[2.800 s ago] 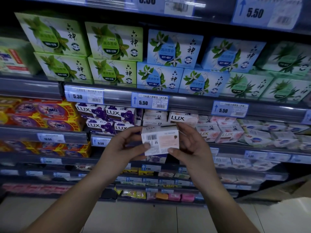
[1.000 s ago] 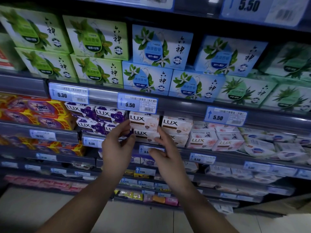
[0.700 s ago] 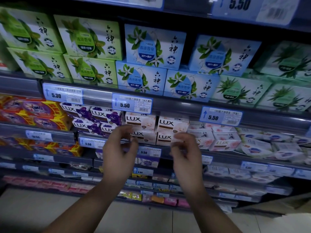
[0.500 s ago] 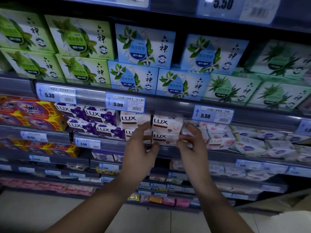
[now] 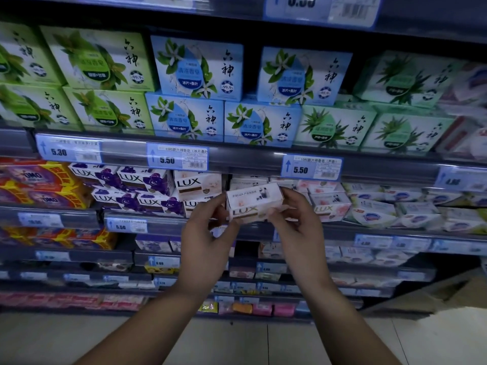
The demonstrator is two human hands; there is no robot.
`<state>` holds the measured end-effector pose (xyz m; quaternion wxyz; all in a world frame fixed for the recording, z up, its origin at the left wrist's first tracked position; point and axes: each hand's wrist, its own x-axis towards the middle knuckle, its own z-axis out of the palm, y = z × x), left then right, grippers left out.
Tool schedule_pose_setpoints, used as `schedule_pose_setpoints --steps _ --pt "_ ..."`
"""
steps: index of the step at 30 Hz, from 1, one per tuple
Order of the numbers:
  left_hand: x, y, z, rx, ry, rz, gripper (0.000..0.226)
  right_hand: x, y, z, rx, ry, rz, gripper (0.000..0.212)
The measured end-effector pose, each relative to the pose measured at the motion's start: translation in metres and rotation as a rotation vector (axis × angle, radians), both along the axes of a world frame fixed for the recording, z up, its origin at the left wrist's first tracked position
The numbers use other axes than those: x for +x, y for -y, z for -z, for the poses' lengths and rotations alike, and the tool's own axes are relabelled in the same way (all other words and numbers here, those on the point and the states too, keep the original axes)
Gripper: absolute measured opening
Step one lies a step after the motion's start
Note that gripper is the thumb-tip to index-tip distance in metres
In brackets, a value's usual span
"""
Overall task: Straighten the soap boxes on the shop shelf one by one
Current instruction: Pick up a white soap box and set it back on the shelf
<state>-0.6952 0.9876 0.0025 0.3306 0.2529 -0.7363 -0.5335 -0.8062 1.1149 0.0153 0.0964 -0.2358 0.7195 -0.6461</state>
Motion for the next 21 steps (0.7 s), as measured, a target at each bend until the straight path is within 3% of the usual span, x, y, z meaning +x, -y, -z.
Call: schedule_pose_setpoints --steps 6,9,12,15,19,21 --pt "0.015 0.009 -0.014 0.321 -0.065 0.160 0.037 0.014 -0.013 -0.005 -0.067 0.086 0.033 0.016" --pt "0.020 0.010 -0.020 0.392 -0.063 0.191 0.055 0.021 -0.021 -0.015 -0.087 0.173 0.045 0.024" --pt "0.023 0.006 -0.021 0.499 -0.102 0.208 0.040 0.029 -0.029 -0.020 -0.073 0.213 0.067 0.035" --pt "0.025 0.002 -0.022 0.515 -0.106 0.208 0.029 0.033 -0.036 -0.019 -0.071 0.238 0.075 0.038" --pt "0.027 -0.012 -0.027 0.487 -0.111 0.185 0.024 0.028 -0.046 -0.015 -0.076 0.259 0.037 0.013" --pt "0.023 -0.018 -0.028 0.467 -0.097 0.157 0.026 0.020 -0.050 -0.013 -0.097 0.256 0.011 0.012"
